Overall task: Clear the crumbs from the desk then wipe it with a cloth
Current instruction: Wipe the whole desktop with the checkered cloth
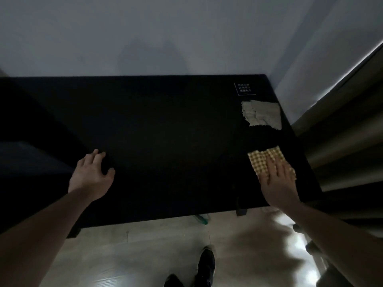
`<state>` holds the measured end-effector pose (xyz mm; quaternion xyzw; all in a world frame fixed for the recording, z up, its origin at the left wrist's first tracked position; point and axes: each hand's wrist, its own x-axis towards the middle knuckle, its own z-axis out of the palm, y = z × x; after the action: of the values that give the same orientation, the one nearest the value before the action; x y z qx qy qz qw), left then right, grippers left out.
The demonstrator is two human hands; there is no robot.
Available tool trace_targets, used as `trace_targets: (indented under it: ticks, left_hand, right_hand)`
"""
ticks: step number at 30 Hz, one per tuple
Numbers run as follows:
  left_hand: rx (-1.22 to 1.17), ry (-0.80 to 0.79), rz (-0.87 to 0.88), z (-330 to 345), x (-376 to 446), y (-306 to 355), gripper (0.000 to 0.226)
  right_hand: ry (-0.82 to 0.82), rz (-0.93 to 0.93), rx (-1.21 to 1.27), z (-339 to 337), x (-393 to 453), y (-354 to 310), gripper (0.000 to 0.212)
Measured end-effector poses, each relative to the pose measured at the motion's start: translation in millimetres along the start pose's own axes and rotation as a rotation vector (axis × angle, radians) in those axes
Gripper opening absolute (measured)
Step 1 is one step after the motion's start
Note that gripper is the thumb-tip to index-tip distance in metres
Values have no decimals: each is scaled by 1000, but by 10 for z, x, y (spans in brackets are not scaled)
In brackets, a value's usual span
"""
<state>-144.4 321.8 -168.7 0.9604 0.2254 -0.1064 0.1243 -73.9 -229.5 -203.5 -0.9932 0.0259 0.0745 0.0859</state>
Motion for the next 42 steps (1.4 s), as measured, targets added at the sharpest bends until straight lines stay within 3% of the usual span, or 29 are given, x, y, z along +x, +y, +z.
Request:
trace_targets:
  ticks: [3, 6, 9, 14, 18, 22, 28, 32, 42]
  left_hand:
    - [106, -161, -30, -272, 11, 134, 74]
    - [205, -210, 98, -455, -230, 510, 71]
    - [137, -230, 265, -438, -649, 1065, 68]
    - [21, -368, 367, -258, -1055, 1799, 70]
    - [24, -503, 343, -106, -1128, 2178, 71]
    - [29, -550, 303, -30, -999, 2486, 73]
    - [39, -575, 216, 55, -767, 2834, 80]
    - [27, -566, 121, 151, -781, 3052, 86]
    - [0, -580, 31, 113, -725, 3143, 85]
  right_hand:
    - [-39, 116, 61, 0, -281, -56, 85]
    - [-80, 143, 82, -136, -571, -105, 79]
    - [-189, 130, 64, -159, -617, 26, 82]
    - [-319, 1, -111, -14, -490, 238, 79]
    - [-318, -85, -130, 105, -453, 342, 67]
    - [-244, -89, 39, -140, -364, 375, 83]
    - [-346, -171, 117, -249, -218, 503, 88]
    - [-389, -326, 94, -399, 76, 532, 90]
    - [-489, -580, -14, -571, 833, -126, 86]
